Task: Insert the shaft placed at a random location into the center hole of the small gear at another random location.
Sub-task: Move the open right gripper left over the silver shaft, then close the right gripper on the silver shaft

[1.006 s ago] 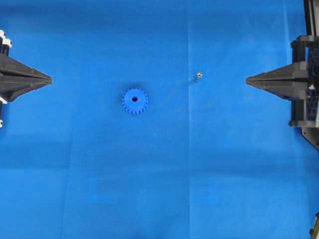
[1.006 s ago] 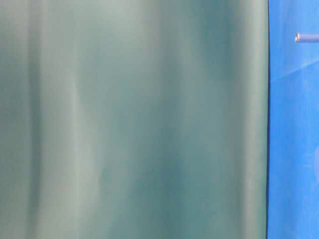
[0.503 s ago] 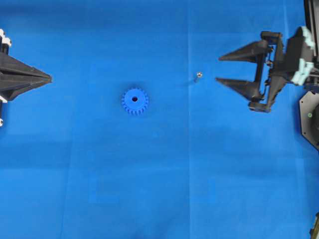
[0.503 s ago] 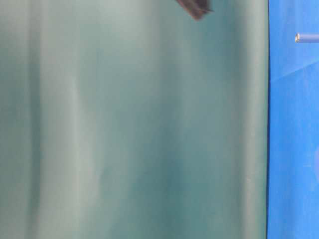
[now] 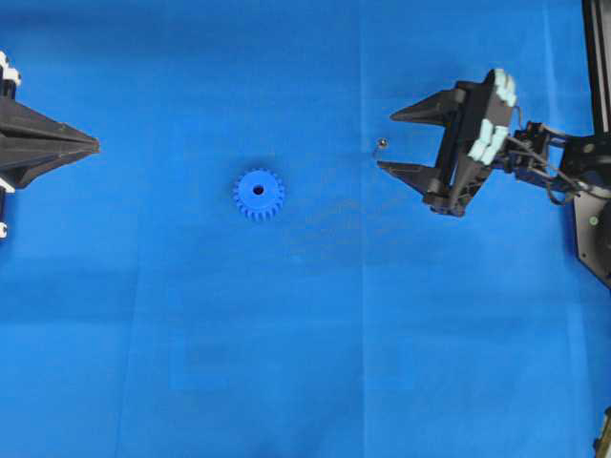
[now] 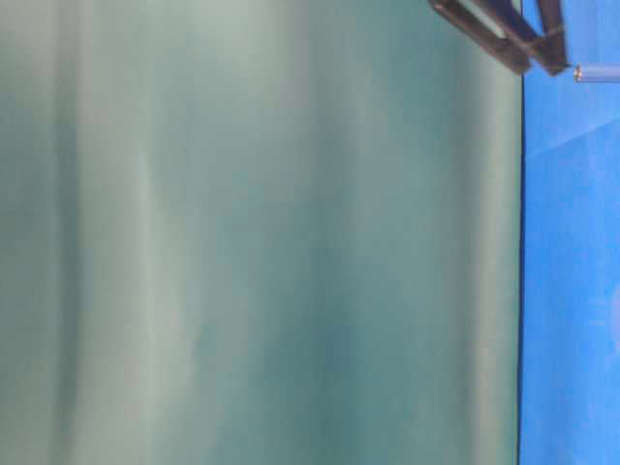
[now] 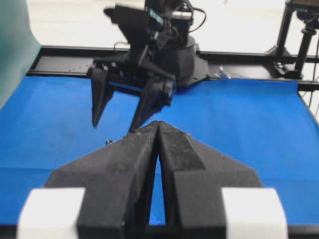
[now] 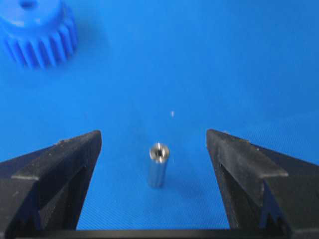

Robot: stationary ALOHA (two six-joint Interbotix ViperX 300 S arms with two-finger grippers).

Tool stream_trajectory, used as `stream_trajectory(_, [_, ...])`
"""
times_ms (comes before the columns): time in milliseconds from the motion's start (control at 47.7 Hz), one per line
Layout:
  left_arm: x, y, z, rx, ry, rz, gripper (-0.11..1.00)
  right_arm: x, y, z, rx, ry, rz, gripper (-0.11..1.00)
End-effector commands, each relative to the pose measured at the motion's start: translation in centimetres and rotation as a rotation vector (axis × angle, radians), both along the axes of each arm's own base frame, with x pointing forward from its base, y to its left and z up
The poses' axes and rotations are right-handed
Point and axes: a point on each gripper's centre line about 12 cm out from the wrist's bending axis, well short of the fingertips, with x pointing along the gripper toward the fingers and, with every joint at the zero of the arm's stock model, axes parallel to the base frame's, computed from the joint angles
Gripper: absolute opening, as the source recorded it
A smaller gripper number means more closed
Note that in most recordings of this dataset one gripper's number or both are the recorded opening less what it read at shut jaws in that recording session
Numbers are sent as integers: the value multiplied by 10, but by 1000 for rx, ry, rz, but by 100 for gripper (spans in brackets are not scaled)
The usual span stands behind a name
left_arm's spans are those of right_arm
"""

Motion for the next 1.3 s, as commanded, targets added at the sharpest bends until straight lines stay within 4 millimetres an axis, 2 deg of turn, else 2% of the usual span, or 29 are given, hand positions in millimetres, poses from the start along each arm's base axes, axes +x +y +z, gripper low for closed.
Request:
stream_trajectory(0, [1, 2, 3, 3, -9, 9, 0, 6, -3, -2, -5, -13, -10, 74])
stream_trajectory(189, [0, 5, 1, 2, -3, 26, 0, 12, -4, -15, 0, 23, -10, 73])
stream_trajectory(356, [0, 6, -2, 1, 15, 32, 0, 17, -5, -14, -2, 15, -11, 72])
stream_trajectory(524, [0, 6, -4, 0, 29, 32, 0, 17, -5, -13, -3, 11, -11, 63])
stream_trajectory(608, [0, 6, -4, 0, 29, 32, 0, 16, -5, -14, -1, 14, -14, 52])
stream_trajectory(776, [0, 6, -4, -1, 29, 32, 0, 16, -5, -14, 0, 15, -15, 10])
stream_trajectory(838, [0, 6, -4, 0, 31, 32, 0, 15, -5, -15, 1, 18, -15, 3])
stream_trajectory(1132, [1, 6, -4, 0, 32, 32, 0, 16, -5, -13, 1, 15, -13, 3])
stream_trajectory(1279, [1, 6, -3, 0, 29, 32, 0, 17, -4, 3, 6, -12, -9, 3])
